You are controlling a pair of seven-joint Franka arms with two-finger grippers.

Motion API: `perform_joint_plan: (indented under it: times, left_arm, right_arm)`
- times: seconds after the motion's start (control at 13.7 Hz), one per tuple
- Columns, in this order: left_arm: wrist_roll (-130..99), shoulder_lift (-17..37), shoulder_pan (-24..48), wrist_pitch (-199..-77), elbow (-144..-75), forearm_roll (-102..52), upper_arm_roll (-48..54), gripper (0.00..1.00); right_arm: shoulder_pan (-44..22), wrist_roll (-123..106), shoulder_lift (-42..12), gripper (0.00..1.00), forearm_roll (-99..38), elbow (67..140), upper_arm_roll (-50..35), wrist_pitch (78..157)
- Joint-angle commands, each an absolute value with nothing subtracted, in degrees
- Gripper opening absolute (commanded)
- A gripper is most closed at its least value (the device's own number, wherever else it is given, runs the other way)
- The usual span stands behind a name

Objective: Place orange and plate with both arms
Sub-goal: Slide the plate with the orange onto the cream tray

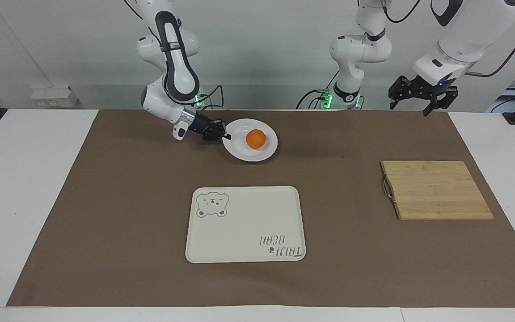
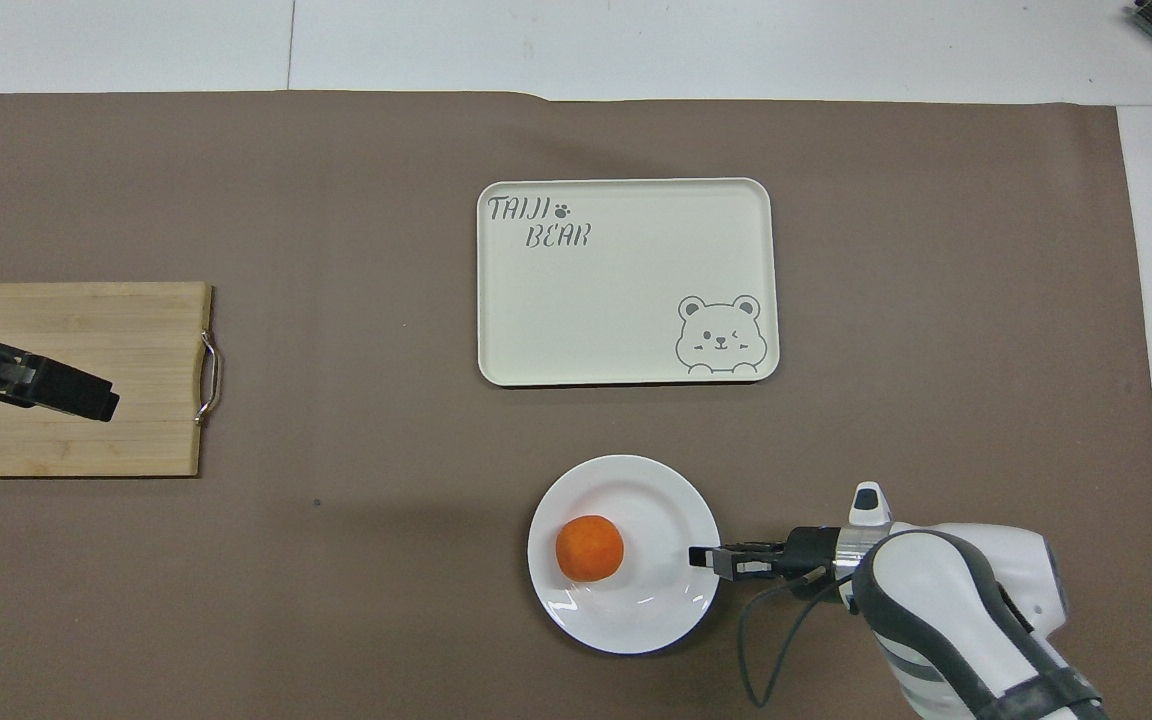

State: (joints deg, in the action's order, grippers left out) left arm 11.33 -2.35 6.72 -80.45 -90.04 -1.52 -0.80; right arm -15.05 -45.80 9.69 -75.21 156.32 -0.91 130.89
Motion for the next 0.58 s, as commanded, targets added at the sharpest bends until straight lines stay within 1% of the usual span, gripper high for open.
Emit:
perform_joint_plan:
  times: [0.0, 0.51]
  left_arm:
    - [11.2, -3.8, 7.2, -80.9, -91.4, -1.8, -1.3, 1.0]
    - [11.3, -2.7, 6.8, -80.9, -89.3, -1.5, -1.2, 1.0]
  right_arm:
    - [-14.5, -44.1, 9.6, 0.0, -77.0, 153.9, -1.1, 131.3]
    - [-14.5, -32.9, 11.2, 0.0, -76.1, 147.8, -0.9, 126.9]
